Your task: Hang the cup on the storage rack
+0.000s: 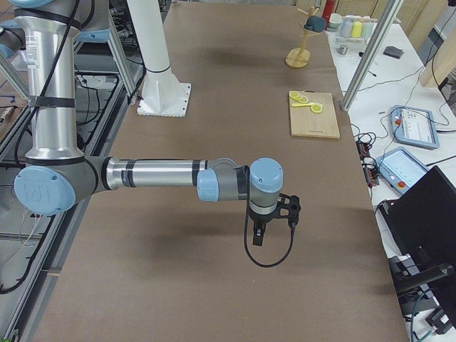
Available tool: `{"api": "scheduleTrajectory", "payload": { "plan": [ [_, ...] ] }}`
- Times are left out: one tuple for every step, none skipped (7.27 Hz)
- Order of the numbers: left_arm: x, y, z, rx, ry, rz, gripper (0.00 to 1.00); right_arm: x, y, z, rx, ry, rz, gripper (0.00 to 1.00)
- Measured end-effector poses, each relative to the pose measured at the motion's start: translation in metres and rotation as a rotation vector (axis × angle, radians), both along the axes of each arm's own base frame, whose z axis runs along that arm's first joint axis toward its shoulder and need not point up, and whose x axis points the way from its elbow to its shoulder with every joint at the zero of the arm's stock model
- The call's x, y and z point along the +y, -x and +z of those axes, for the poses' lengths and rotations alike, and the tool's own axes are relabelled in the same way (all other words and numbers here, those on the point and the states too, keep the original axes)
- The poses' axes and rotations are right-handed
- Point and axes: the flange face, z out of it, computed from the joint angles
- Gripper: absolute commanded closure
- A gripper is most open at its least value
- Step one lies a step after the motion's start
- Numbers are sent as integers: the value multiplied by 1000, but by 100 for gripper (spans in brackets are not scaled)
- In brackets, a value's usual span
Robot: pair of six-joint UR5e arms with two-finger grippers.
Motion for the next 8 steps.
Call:
{"api": "scheduleTrajectory", "payload": {
  "plan": [
    [3, -2, 2, 2, 6, 4, 1, 1, 0, 2, -1, 3, 0, 0],
    [5, -3, 3, 3, 9, 7, 1, 2, 0, 2, -1, 5, 0, 0],
    [7, -5, 5, 3, 12, 9, 1, 3, 0, 3, -1, 10, 0, 0],
    [8, -5, 7, 3, 16, 10, 1, 4, 0, 5, -1, 18, 1, 0],
    [9, -5, 7, 3, 17, 10, 1, 4, 0, 6, -1, 22, 2, 0],
    [9, -6, 7, 3, 17, 10, 1, 5, 0, 7, -1, 25, 3, 0],
    [9, -6, 7, 2, 18, 11, 1, 5, 0, 8, 0, 26, 3, 0],
    [9, -6, 7, 1, 18, 11, 1, 5, 0, 8, 3, 26, 3, 0]
  ]
}}
